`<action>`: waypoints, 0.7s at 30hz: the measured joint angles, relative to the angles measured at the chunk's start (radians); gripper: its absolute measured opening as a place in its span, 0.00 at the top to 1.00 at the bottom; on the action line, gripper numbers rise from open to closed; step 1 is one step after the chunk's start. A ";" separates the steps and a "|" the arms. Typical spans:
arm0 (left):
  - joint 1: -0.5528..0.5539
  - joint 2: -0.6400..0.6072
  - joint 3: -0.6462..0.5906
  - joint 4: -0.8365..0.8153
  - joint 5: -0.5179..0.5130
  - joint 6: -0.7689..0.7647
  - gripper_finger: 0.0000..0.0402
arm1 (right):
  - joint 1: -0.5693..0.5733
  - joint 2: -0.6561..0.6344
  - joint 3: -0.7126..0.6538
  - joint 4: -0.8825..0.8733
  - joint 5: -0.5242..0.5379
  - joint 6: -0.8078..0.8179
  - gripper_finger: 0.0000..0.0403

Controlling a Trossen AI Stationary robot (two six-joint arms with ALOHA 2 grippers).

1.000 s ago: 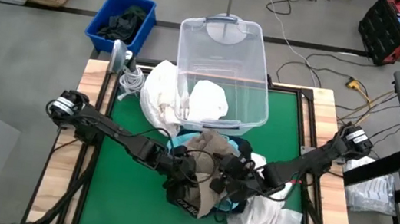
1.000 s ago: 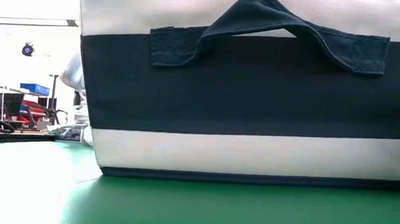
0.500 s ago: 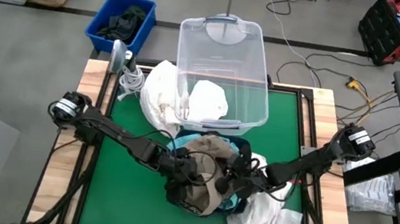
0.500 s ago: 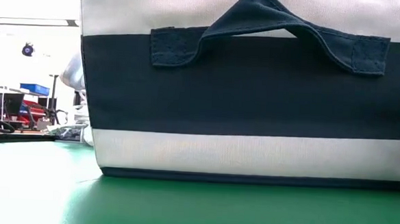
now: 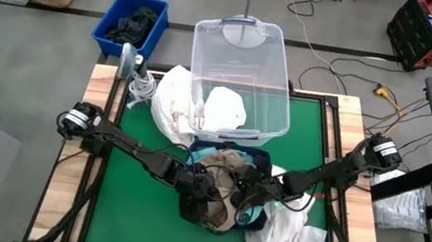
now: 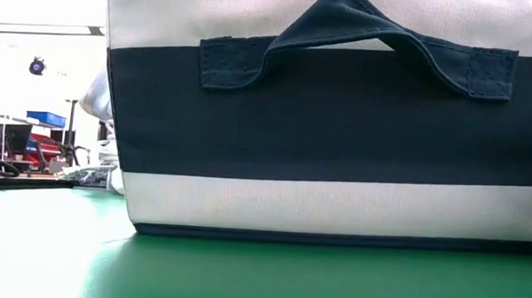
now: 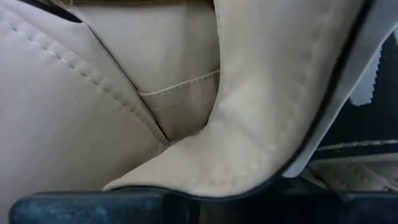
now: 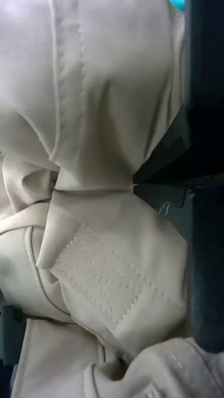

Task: Sort clothes
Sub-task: Put the brown shorts into the blue laundry organizer

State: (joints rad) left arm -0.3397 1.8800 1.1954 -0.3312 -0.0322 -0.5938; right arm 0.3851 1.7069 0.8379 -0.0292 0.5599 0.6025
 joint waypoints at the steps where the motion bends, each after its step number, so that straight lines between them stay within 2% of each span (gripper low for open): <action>1: 0.000 0.006 0.000 0.003 0.003 -0.003 0.81 | -0.006 0.000 0.000 -0.001 -0.012 -0.012 0.98; 11: 0.000 0.030 0.002 0.019 0.014 -0.029 0.81 | -0.044 0.000 0.002 -0.020 -0.080 -0.051 0.98; 17: -0.002 0.031 -0.008 0.037 -0.017 -0.025 0.82 | -0.046 0.000 0.002 -0.020 -0.079 -0.064 0.98; 21: -0.002 0.031 -0.046 0.097 -0.031 -0.038 0.89 | -0.047 0.000 0.002 -0.021 -0.079 -0.064 0.98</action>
State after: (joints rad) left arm -0.3420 1.9108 1.1496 -0.2342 -0.0631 -0.6317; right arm 0.3386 1.7069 0.8394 -0.0498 0.4812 0.5385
